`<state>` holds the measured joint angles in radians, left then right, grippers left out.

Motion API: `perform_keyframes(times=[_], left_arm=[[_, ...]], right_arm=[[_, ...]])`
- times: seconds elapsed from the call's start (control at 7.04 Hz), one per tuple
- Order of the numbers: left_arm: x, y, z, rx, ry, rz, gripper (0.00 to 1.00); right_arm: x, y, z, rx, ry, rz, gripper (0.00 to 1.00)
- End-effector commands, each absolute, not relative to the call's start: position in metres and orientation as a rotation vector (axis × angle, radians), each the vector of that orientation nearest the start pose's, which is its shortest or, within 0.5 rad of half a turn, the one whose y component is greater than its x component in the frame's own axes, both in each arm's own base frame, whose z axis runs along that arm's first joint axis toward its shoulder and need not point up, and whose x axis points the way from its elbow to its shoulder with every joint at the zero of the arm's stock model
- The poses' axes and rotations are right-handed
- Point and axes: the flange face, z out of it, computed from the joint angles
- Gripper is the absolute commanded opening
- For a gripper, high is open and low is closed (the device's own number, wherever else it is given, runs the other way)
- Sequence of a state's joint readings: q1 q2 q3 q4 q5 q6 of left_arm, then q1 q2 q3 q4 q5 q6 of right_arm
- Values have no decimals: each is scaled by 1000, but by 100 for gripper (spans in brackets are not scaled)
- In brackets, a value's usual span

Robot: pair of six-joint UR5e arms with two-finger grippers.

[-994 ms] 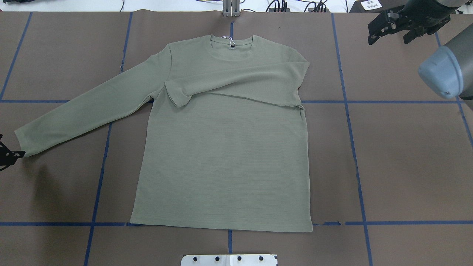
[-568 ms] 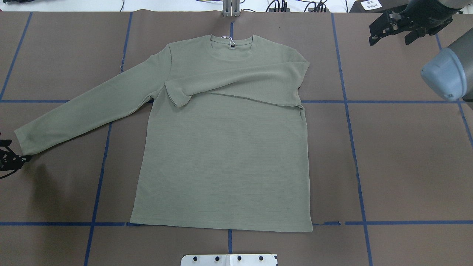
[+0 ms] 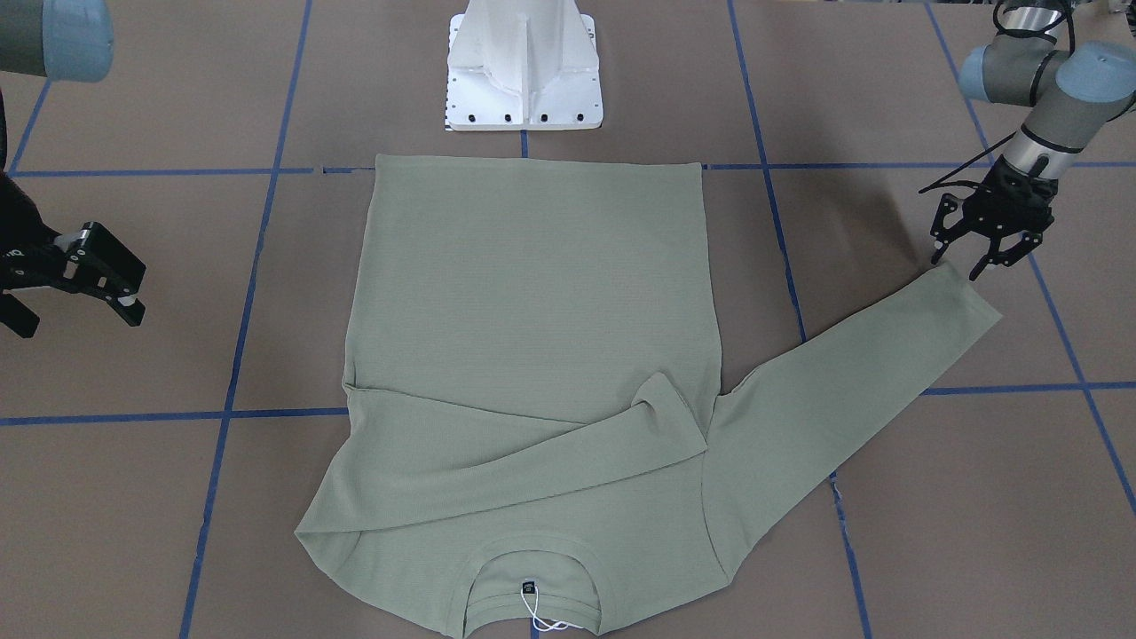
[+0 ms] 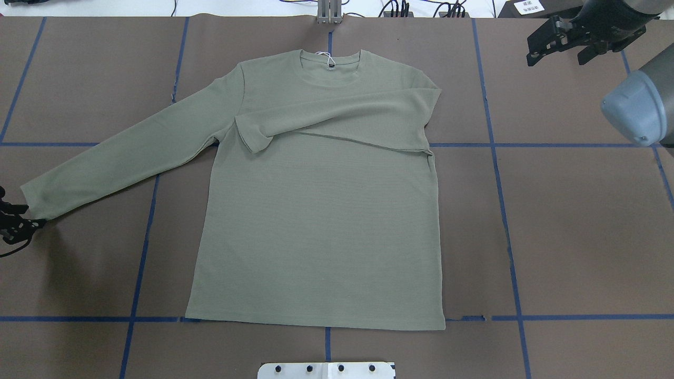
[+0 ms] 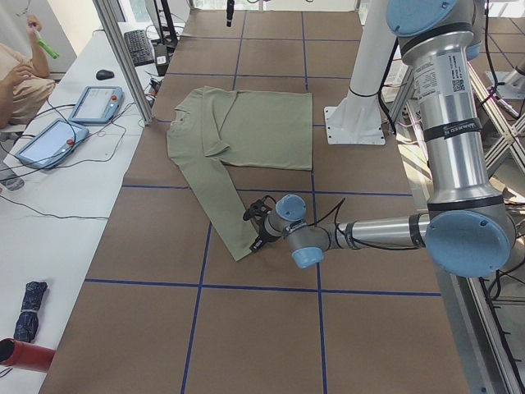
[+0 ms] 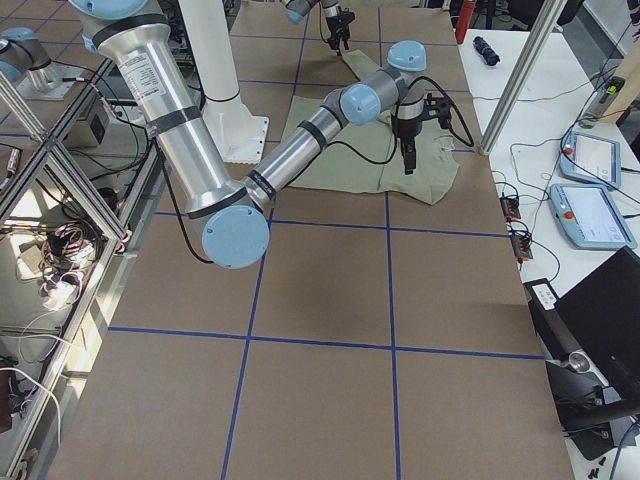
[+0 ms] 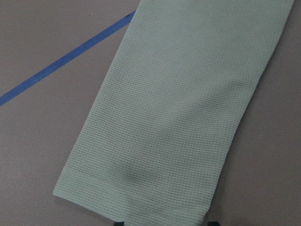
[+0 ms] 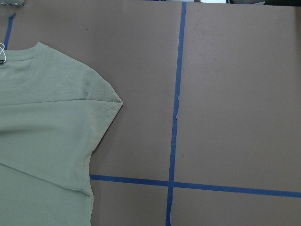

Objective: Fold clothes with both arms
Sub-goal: 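Raise the right gripper away while the left gripper reaches the other cuff, then grasp the sleeve cuff nearest the left gripper and lift it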

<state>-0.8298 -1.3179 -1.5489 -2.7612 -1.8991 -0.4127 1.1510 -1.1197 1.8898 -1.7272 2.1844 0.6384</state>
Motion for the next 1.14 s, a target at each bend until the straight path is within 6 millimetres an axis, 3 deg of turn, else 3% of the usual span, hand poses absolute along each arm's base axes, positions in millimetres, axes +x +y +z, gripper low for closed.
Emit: perform_keyframes(times=[0.0, 0.28, 0.57, 0.71, 0.85, 0.99], left_arm=[[201, -369, 658, 601, 757, 454, 5], [203, -371, 654, 611, 764, 457, 0], [212, -382, 632, 652, 790, 467, 0], [217, -390, 596, 709, 826, 470, 0], [212, -416, 557, 790, 849, 424, 0], [206, -457, 517, 871, 857, 376, 0]], right_arm=[[-173, -574, 281, 211, -813, 22, 100], [-174, -574, 281, 210, -812, 22, 100], [-173, -574, 282, 211, -811, 23, 100], [-173, -575, 284, 209, -808, 24, 100], [-173, -574, 289, 203, -808, 18, 100], [-173, -571, 297, 197, -805, 17, 100]])
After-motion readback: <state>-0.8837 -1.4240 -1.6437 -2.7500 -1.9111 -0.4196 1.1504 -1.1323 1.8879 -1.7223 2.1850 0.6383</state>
